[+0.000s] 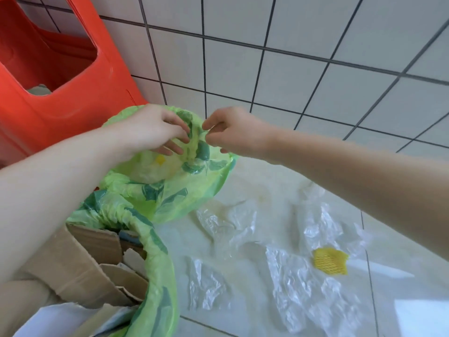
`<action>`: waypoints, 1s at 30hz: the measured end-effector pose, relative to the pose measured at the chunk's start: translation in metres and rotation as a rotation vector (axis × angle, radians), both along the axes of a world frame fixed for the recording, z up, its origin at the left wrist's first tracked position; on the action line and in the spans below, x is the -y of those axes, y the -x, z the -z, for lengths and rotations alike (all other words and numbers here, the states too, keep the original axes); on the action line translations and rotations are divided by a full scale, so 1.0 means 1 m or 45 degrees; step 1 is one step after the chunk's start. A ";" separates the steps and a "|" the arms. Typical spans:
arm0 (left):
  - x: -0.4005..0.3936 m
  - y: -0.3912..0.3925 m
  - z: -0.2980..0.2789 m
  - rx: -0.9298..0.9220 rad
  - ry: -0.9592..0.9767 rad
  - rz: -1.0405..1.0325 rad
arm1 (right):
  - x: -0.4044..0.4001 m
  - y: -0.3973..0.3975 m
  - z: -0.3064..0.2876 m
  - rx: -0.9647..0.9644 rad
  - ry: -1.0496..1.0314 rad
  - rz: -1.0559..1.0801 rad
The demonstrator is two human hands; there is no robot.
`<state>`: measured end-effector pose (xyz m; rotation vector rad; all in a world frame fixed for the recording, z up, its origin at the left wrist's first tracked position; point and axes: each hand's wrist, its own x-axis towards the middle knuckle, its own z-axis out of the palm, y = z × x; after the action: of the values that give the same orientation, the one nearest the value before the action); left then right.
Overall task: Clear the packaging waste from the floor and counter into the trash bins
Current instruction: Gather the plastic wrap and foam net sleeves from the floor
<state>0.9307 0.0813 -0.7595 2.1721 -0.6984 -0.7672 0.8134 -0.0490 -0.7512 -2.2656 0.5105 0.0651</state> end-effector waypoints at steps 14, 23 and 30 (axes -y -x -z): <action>-0.001 0.232 0.125 0.180 -0.486 0.217 | 0.006 0.212 0.152 -0.428 0.009 0.160; -0.075 0.245 0.229 0.719 -0.748 0.315 | -0.015 0.280 0.207 -0.832 0.514 0.157; -0.086 0.233 0.247 0.903 -0.436 0.666 | -0.007 0.311 0.219 -0.723 0.510 0.247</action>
<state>0.6980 0.1669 -1.0068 2.6240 -1.6412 -0.3495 0.5020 -0.0417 -0.9702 -2.5633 1.1214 0.5632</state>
